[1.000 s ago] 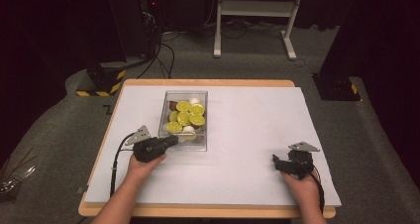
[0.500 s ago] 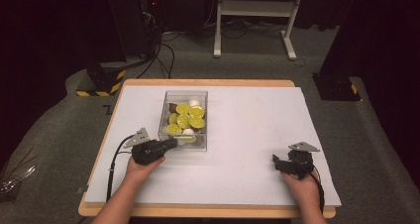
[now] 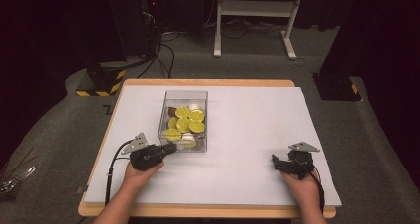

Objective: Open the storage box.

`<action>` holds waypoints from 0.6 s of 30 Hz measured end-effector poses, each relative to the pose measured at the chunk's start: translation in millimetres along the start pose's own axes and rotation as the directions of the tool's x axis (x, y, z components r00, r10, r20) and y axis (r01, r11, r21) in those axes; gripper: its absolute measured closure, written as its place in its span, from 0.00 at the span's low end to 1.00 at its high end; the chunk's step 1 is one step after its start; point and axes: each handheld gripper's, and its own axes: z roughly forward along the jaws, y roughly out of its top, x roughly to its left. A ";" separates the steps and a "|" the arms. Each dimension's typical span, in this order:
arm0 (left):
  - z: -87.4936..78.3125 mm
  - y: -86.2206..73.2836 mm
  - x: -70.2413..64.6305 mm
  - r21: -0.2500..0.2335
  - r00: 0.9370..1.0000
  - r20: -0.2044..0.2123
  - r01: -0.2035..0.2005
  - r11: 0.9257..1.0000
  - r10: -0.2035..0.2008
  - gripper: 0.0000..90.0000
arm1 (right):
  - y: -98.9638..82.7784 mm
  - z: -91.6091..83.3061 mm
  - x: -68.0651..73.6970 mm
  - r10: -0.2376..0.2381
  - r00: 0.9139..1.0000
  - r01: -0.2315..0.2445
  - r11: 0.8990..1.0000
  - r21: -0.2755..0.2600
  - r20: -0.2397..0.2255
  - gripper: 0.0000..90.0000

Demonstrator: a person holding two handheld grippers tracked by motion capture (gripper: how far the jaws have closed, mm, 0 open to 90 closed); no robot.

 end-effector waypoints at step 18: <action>-12.7 -6.5 -9.9 0.015 1.000 0.020 -0.007 1.000 0.007 0.93 | 0.0 -0.1 0.2 0.001 1.000 -0.001 1.000 0.000 0.000 0.20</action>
